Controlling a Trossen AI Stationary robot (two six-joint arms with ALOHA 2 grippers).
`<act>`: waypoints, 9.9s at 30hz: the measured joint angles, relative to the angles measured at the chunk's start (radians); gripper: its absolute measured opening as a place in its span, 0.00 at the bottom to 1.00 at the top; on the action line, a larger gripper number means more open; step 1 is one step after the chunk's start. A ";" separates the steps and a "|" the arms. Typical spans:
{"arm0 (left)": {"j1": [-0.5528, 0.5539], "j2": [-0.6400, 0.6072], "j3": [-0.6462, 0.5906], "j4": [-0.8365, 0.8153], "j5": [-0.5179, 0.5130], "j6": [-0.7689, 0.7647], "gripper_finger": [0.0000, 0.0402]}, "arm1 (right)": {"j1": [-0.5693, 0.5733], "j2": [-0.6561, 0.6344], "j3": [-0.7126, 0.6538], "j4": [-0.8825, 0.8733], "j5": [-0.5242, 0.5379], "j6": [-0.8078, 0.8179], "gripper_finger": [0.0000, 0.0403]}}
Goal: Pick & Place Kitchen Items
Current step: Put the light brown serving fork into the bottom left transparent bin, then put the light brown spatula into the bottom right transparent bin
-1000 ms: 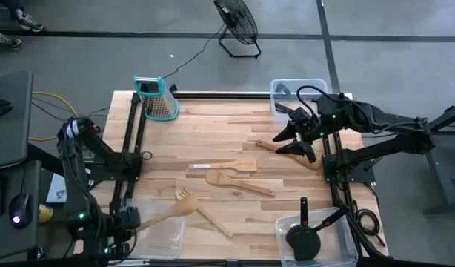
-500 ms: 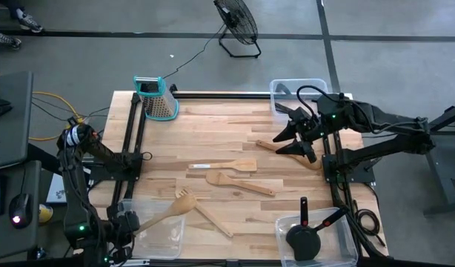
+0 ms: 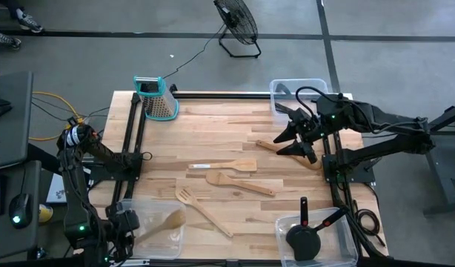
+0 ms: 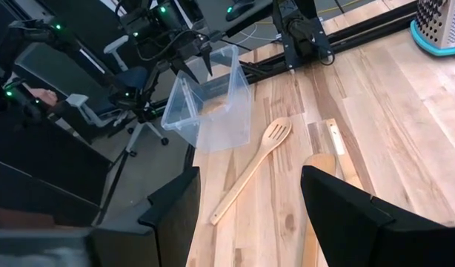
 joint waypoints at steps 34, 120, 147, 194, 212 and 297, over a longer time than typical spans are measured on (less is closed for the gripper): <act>0.749 -0.394 0.002 0.001 0.009 0.706 0.48 | -0.001 0.000 0.000 -0.056 0.042 -0.049 0.56; 1.349 0.163 -0.333 0.471 0.235 1.793 0.56 | -0.167 0.000 0.000 -0.236 0.232 -0.146 0.56; 1.350 0.166 -0.335 0.464 0.289 1.786 0.18 | -0.167 0.000 0.000 -0.236 0.211 -0.146 0.56; 1.349 0.152 -0.048 0.258 0.171 1.633 0.18 | -0.168 -0.160 0.000 -0.289 0.288 -0.208 0.56; 1.349 0.152 0.304 0.232 -0.109 1.620 0.18 | -0.167 -0.234 0.000 -0.347 0.297 -0.182 0.56; 1.349 0.151 0.560 0.547 0.147 1.772 0.18 | -0.168 -0.088 0.000 0.350 0.056 -0.415 0.27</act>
